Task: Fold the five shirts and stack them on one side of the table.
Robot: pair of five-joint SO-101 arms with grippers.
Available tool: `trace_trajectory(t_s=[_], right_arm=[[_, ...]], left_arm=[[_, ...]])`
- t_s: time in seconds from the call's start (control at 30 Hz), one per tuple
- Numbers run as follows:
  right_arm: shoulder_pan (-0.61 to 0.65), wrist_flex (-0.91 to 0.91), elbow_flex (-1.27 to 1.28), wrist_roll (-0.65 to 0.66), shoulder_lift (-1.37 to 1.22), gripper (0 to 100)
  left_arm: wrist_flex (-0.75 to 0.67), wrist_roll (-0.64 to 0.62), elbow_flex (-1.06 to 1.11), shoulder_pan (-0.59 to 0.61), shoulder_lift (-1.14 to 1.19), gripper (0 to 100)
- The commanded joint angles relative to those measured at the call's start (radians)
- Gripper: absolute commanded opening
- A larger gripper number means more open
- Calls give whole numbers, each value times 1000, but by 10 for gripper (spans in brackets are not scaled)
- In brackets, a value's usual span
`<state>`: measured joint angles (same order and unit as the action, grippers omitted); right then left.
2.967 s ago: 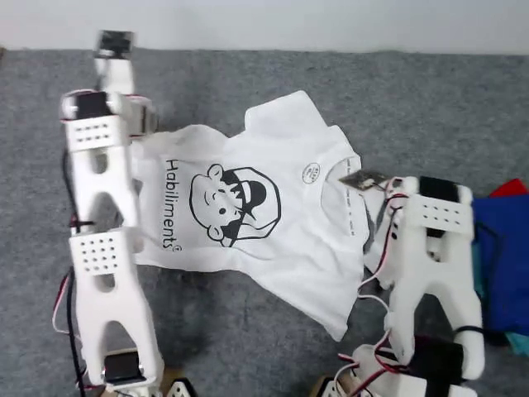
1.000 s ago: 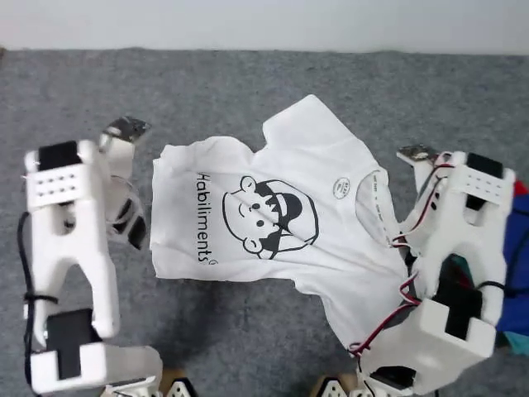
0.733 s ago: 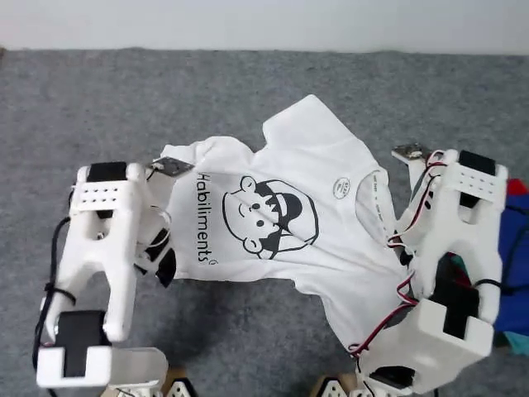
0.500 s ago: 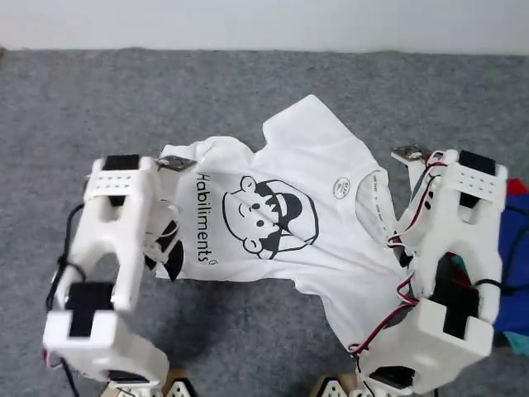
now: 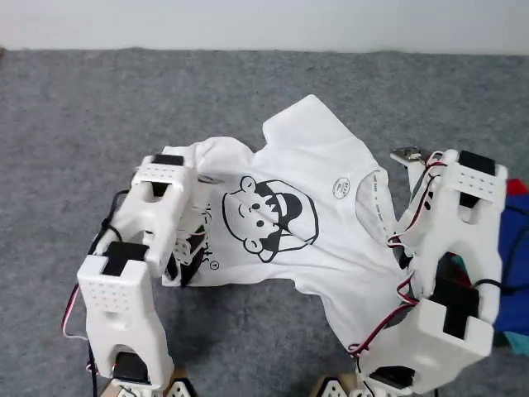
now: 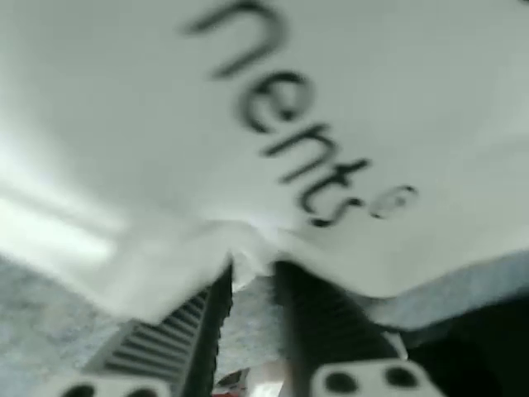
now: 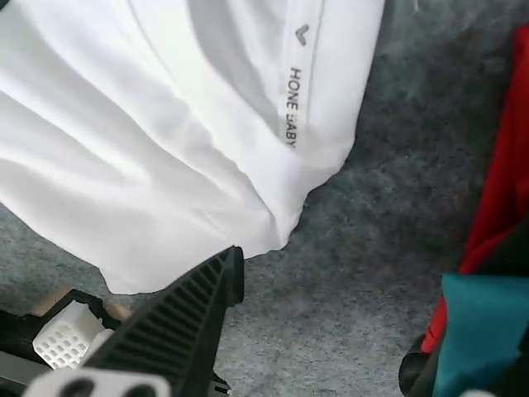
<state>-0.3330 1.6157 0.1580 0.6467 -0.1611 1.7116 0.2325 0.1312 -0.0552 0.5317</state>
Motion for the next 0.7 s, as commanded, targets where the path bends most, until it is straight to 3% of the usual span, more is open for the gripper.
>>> trace_trajectory(t_s=[0.0,0.2,0.37,0.67], right_arm=[[13,12,-17,-11,51,500],[7,12,-17,-9,51,500],[7,13,-17,-9,59,500],[12,13,-17,-9,59,500]], left_arm=[[44,49,13,-18,-15,12],[44,60,56,95,-31,12],[44,224,116,213,-31,12],[46,407,150,440,-31,12]])
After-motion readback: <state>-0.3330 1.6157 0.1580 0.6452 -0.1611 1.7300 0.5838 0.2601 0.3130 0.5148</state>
